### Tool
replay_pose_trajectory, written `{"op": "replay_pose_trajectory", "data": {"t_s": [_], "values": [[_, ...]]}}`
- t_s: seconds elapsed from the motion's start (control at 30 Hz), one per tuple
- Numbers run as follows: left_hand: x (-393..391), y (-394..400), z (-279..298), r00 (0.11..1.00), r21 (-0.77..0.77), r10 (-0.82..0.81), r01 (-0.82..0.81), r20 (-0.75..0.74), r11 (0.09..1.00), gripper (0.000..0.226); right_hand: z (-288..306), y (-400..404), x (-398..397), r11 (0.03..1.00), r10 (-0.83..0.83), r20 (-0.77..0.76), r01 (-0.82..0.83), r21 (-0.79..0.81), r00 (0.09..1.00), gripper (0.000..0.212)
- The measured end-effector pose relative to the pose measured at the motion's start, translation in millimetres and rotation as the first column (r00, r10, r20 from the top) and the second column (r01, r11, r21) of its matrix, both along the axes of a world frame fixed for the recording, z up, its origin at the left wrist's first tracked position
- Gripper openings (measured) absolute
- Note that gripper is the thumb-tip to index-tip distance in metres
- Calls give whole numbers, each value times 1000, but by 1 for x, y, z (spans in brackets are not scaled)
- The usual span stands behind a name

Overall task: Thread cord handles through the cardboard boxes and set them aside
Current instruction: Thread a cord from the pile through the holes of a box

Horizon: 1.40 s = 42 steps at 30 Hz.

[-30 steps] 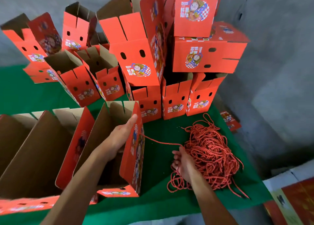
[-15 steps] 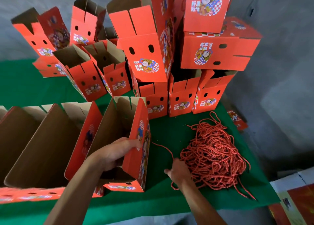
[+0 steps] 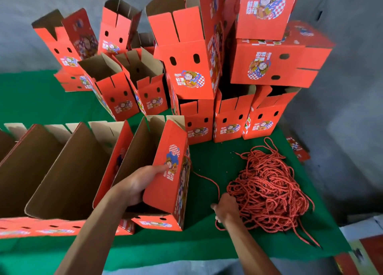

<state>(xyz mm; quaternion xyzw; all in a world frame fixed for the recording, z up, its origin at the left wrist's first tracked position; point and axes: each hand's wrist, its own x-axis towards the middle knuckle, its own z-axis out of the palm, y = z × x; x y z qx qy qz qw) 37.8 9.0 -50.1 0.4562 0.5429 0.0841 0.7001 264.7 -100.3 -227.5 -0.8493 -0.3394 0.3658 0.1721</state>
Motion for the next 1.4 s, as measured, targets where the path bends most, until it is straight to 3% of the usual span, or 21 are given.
{"op": "replay_pose_trajectory", "data": {"t_s": [0.1,0.27,0.4,0.53,0.6,0.67,0.73,0.87,1.03,1.17,1.33,1.4], "values": [[1,-4,-4,1000,6,0,-1,23,1000,55,-1,-4,1,998,-64,-76,64,2,995,20],[-1,-4,-7,999,-5,31,-31,32,1000,46,-1,-10,2,999,-29,-50,31,40,998,46],[2,-7,-8,998,8,45,-45,33,999,43,1,-7,-2,995,-51,-21,53,89,998,37],[4,-12,-10,996,19,82,-83,37,996,35,5,-2,-2,985,-122,-172,140,98,977,46],[2,-12,-11,995,17,91,-92,45,996,35,16,3,-5,963,-215,-347,258,83,913,36],[-2,-11,-12,994,7,99,-100,50,995,37,28,7,-15,915,-256,-606,390,98,753,14],[-5,-9,-12,992,-1,110,-110,53,994,40,42,11,-29,873,-188,-795,470,134,577,10],[-3,-10,-13,991,-4,120,-120,56,993,42,59,16,-50,853,-63,-915,497,158,399,9],[-2,-12,-12,991,9,122,-123,53,992,40,67,15,-58,834,2,-946,522,181,325,13],[0,-16,-9,991,15,127,-128,40,992,38,66,15,-60,812,-18,-927,547,204,373,10],[0,-20,-6,993,42,111,-113,27,993,41,60,9,-66,814,38,-951,543,207,307,11],[1,-22,-7,995,52,94,-96,43,994,48,58,9,-68,805,63,-943,542,242,327,15]]}}
